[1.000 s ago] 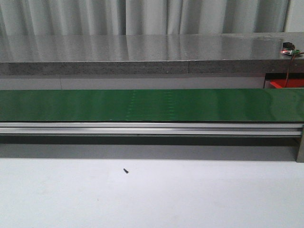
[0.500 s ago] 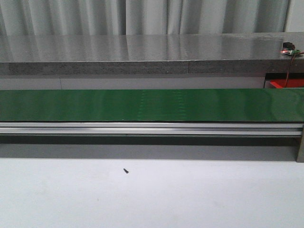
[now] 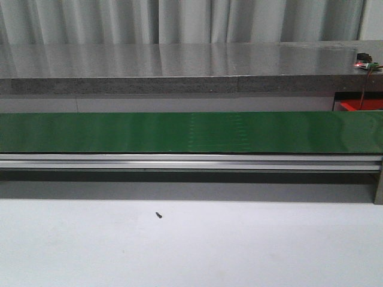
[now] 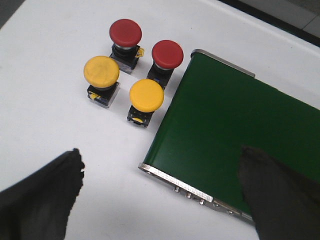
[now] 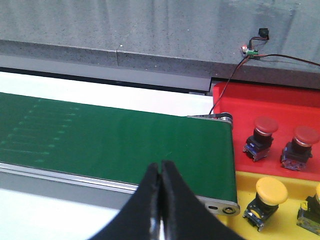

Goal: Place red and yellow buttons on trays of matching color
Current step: 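Lower the left gripper onto a yellow-capped button and grasp it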

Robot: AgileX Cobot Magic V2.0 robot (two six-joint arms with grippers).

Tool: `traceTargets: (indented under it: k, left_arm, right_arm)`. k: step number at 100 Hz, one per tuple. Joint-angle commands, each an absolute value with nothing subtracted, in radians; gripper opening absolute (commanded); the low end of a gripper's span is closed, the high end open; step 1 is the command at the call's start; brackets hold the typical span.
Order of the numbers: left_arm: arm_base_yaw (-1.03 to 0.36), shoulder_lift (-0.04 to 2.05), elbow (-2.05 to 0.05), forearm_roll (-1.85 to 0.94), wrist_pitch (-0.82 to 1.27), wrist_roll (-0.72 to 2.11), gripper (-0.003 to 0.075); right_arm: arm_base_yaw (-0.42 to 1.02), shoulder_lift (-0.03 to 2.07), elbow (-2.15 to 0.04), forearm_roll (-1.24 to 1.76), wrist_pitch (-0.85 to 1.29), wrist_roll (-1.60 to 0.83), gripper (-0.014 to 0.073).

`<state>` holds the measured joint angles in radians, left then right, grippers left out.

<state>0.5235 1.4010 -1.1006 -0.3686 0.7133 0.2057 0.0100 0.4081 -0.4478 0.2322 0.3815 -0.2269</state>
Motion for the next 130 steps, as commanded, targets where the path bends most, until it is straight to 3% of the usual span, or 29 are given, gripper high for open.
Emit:
traceTargets:
  k: [1, 58, 130]
  left_arm:
    - [0.526, 1.438, -1.175, -0.387, 0.684, 0.144, 0.0606]
    - [0.519, 1.797, -1.394, -0.391, 0.771, -0.013, 0.0599]
    - [0.506, 1.943, -1.457, -0.416, 0.707, -0.044, 0.0599]
  right_arm:
    - [0.013, 0.412, -0.471, 0.242, 0.295, -0.237, -0.0123]
    - [0.013, 0.412, -0.471, 0.242, 0.295, -0.237, -0.0123]
    - [0.013, 0.412, -0.469, 0.253, 0.294, -0.237, -0.0123]
